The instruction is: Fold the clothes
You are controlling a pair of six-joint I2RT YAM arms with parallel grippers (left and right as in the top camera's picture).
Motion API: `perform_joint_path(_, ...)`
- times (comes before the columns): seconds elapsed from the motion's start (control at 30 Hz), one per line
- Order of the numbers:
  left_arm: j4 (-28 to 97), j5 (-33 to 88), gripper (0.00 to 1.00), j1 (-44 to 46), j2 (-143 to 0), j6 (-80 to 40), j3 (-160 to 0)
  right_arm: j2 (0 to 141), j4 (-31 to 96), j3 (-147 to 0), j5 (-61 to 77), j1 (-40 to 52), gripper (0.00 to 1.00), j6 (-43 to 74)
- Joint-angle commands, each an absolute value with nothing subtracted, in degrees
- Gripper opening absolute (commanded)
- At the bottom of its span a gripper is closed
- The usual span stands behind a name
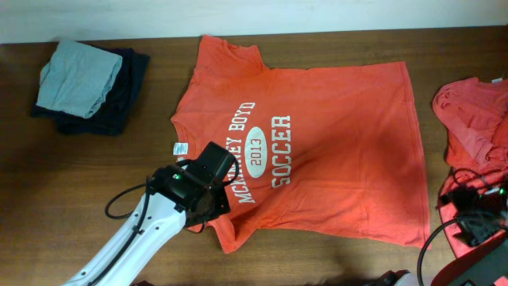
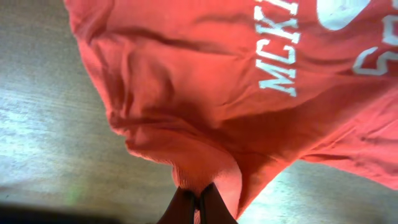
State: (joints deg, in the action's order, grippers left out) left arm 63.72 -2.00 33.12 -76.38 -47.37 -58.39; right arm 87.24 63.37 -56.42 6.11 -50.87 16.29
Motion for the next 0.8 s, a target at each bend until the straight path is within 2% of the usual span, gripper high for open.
perform_joint_path(0.0, 62.98, -2.81, 0.01, 32.8, -75.5, -46.63, -58.98, 85.86, 60.86, -51.66, 6.52, -52.27, 0.69, 16.99)
perform_joint_path(0.23, 62.81, -2.83, 0.01, 32.8, -75.5, -46.63, -58.98, 85.86, 54.94, -43.05, 2.52, -52.62, 0.6, 16.99)
perform_joint_path(0.27, 62.89, -2.83, 0.01, 32.8, -75.5, -46.63, -58.98, 85.86, 54.78, -42.68, 2.28, -52.62, 0.57, 16.99)
perform_joint_path(0.7, 63.68, -2.81, 0.01, 32.8, -75.5, -46.63, -58.98, 85.91, 52.69, -40.66, 1.63, -52.56, 0.56, 17.02)
perform_joint_path(0.77, 63.68, -2.81, 0.01, 32.8, -75.5, -46.63, -58.98, 85.91, 52.16, -40.49, 1.67, -52.51, 0.51, 17.02)
